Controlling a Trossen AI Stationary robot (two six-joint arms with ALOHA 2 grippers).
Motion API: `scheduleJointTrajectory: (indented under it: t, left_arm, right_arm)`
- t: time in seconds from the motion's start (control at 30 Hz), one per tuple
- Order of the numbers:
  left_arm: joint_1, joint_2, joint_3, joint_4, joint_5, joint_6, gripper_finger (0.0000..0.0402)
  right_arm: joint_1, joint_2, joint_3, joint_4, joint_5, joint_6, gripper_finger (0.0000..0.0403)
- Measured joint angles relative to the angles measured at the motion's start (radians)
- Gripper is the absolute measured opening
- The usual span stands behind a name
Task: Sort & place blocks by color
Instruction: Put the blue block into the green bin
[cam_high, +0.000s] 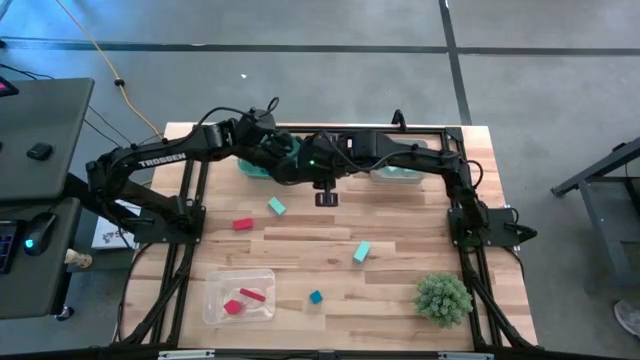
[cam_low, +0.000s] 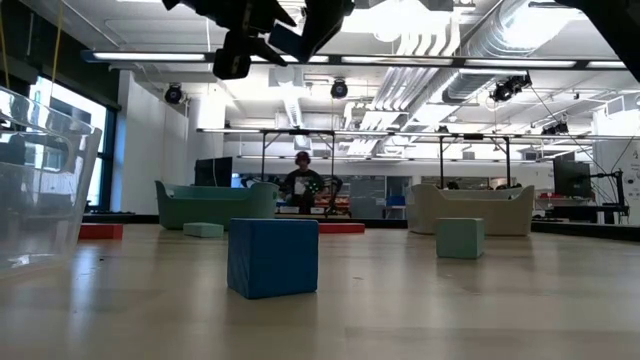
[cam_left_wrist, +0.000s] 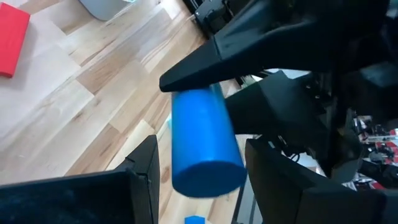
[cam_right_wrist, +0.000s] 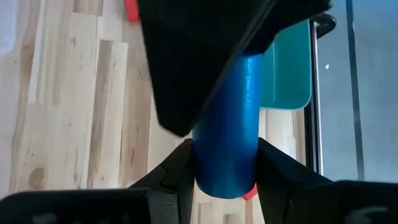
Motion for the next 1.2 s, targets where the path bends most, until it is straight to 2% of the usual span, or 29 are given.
scheduleJointTrajectory:
  t: [0.43, 0.93, 1.03, 1.2]
  left_arm:
    - [-0.011, 0.000, -0.001, 0.048, -0.054, -0.031, 0.0151]
    - [-0.016, 0.000, -0.001, 0.054, -0.059, -0.024, 0.0051]
    - [-0.016, 0.000, -0.001, 0.053, -0.058, -0.024, 0.0055]
    - [-0.016, 0.000, -0.001, 0.052, -0.036, -0.008, 0.0083]
  right_arm:
    - [0.005, -0.001, 0.000, 0.010, 0.004, 0.016, 0.0106]
    - [-0.003, 0.000, 0.000, 0.009, 0.001, 0.041, 0.0106]
    - [-0.003, 0.000, 0.000, 0.009, 0.001, 0.041, 0.0106]
    - [-0.002, 0.000, 0.000, 0.012, 0.001, 0.006, 0.0106]
